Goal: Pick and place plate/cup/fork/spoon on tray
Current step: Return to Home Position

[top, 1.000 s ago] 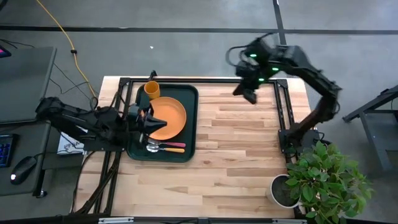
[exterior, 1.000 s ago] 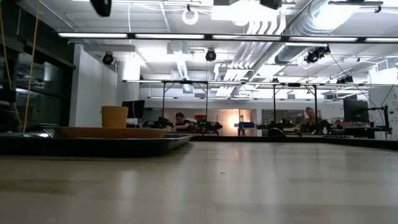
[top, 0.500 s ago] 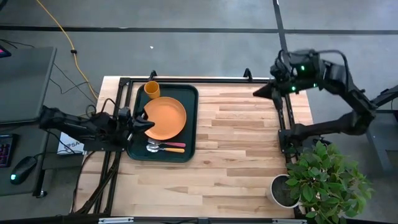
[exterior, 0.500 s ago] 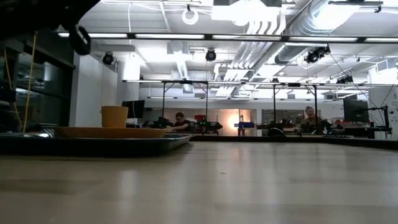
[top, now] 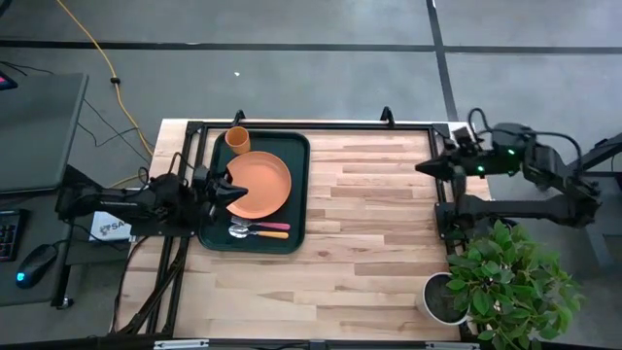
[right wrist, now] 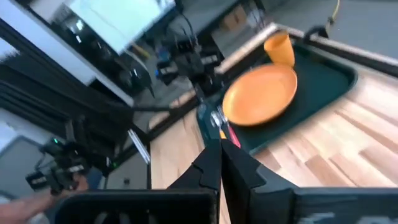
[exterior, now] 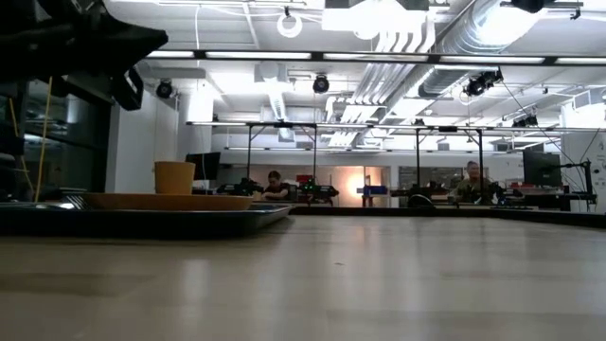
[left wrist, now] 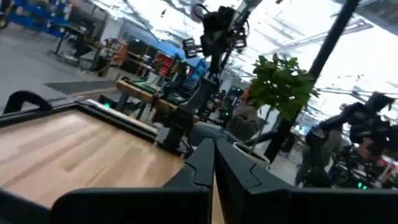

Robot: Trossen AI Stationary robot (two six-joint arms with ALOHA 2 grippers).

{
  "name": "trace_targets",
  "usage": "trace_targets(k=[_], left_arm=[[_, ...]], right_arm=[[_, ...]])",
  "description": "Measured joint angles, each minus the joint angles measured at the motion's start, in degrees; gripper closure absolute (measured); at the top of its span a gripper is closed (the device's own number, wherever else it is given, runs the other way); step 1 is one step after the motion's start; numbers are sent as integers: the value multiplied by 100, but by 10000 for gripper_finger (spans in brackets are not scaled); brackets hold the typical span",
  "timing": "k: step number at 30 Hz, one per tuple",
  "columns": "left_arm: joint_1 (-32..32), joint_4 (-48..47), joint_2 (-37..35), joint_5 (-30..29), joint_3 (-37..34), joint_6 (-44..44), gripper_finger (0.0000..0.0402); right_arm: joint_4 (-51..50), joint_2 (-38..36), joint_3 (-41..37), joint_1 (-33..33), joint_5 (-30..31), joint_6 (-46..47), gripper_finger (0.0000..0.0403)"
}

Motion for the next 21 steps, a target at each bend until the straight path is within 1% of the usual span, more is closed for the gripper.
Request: trace_targets(k=[4, 9, 13, 17, 19, 21], left_arm=[[131, -87, -2, -96, 0, -178, 401], [149, -270, 2, -130, 0, -23, 401], [149, -287, 9, -129, 0, -21, 401], [149, -288, 9, -129, 0, -21, 401], [149, -288, 9, -129, 0, -23, 401], [149, -288, 9, -131, 0, -19, 401]], right_arm=[[464, -732, -640, 201, 266, 37, 403], [1081, -1451, -1540, 319, 441, 146, 403], [2384, -1601, -2455, 475, 294, 126, 403], [3751, -1572, -3377, 754, 406, -410, 403], [4062, -1643, -3795, 867, 507, -524, 403], [4087, -1812, -4105, 938, 540, -501, 403]])
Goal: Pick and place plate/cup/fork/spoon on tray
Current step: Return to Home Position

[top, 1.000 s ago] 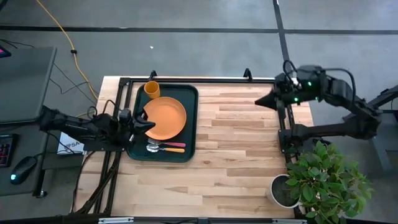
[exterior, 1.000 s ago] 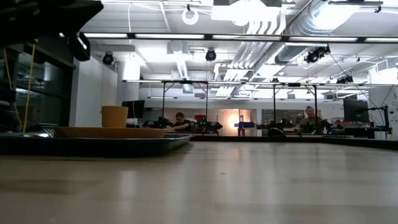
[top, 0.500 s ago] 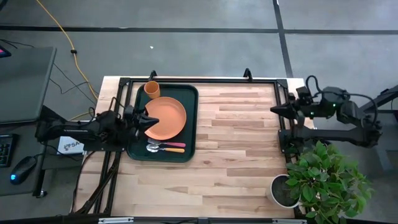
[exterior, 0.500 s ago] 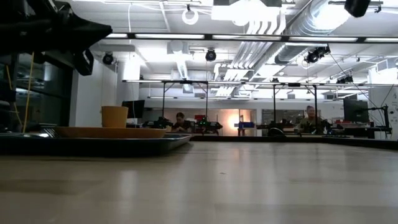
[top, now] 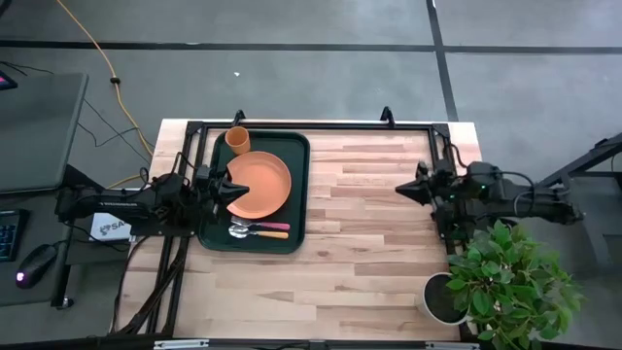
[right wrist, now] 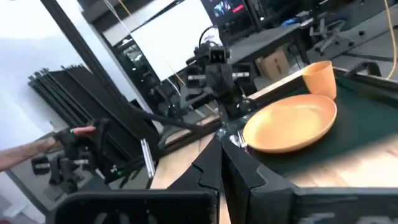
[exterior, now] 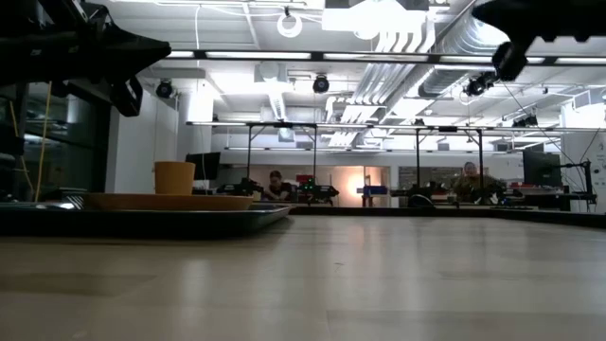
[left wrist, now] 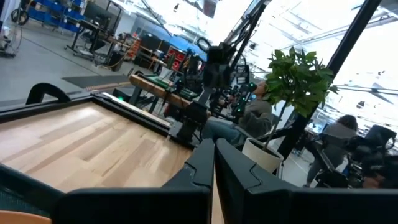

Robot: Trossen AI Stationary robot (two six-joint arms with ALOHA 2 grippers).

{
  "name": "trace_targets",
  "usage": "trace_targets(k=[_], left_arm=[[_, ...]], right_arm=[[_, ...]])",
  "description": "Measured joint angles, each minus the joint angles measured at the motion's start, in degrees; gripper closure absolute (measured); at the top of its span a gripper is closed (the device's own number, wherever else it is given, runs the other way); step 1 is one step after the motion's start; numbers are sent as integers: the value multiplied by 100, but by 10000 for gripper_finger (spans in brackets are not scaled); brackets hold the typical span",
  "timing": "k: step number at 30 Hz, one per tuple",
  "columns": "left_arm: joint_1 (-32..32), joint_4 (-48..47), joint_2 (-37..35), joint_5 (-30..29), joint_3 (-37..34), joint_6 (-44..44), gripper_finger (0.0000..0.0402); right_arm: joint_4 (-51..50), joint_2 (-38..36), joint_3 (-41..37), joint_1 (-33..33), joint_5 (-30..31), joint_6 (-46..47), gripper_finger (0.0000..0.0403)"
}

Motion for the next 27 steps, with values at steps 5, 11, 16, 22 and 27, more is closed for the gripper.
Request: trace_targets(k=[5, 11, 16, 22, 27], left_arm=[[-22, -73, -145, 0, 0, -31, 401], [-15, -649, -584, -6, 0, -38, 401], [-15, -1765, -1004, -21, 4, -46, 401], [-4, -2404, -1223, -61, -2, -48, 401], [96, -2409, -1325, -47, -7, -47, 401]], right_arm=[[-149, -960, -529, 50, 33, 214, 403], [-232, -1474, -841, 45, 317, 109, 403], [-195, -1388, -950, 47, 340, -201, 403], [562, -1512, -1606, 45, 437, -19, 403], [858, -1513, -2019, 62, 640, -75, 403]])
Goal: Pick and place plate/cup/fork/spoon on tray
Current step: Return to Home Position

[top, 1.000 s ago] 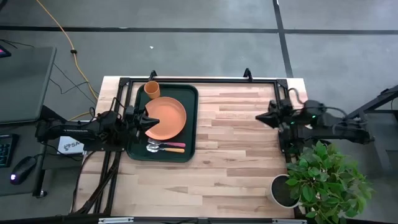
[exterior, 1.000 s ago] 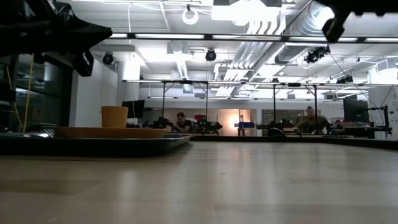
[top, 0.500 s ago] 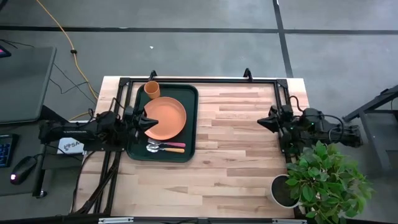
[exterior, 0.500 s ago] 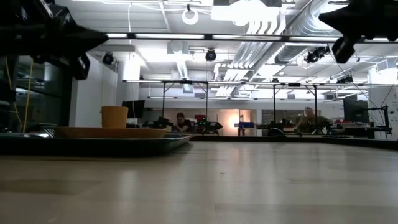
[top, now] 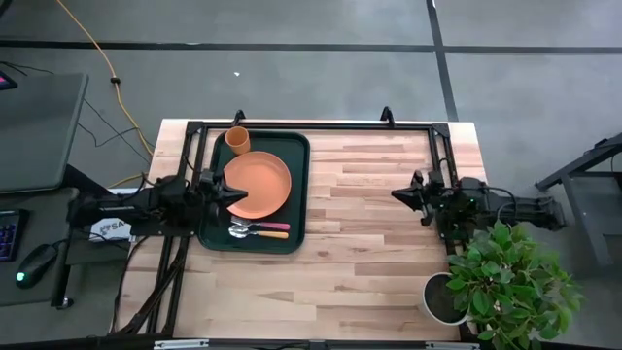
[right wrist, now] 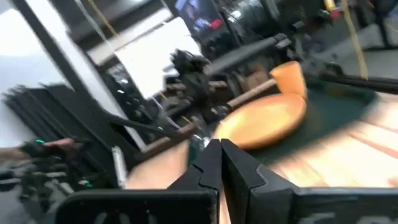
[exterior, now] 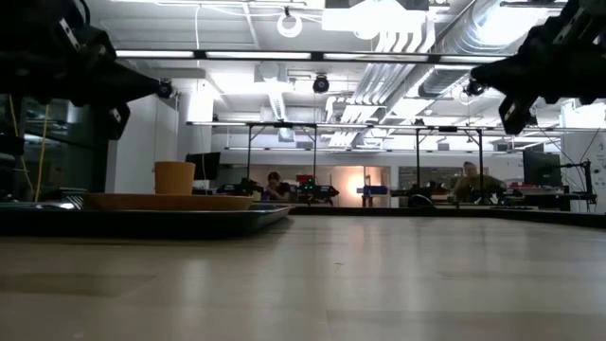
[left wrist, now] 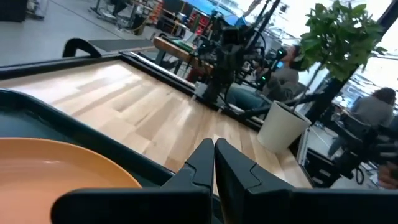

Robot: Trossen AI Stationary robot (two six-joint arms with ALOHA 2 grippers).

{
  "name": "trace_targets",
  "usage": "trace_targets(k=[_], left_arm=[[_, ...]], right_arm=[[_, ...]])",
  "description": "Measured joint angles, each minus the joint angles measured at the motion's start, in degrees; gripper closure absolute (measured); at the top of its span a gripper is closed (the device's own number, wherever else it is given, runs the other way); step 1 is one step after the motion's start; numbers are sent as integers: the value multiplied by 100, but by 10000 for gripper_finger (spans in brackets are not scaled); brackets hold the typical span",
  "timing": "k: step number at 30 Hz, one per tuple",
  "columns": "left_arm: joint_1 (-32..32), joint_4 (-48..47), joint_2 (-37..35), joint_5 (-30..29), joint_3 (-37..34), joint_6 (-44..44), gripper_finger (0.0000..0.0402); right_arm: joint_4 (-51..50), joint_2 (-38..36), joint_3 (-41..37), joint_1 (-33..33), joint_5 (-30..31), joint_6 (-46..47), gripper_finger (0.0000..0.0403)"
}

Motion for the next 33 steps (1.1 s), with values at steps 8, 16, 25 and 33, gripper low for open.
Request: trace_targets(k=[8, 16, 25, 33], left_arm=[[231, -1, 7, -4, -2, 1, 401], [225, 3, -130, -1, -2, 0, 401], [106, 18, -334, 1, -2, 1, 401], [94, 50, -328, 1, -2, -1, 401]], right_arm=[[-246, 14, -4, 121, 147, -275, 403], [-479, 184, -2, 134, -41, -808, 403], [-488, 207, -2, 134, -63, -807, 403], [-491, 207, -2, 132, -63, -807, 403]])
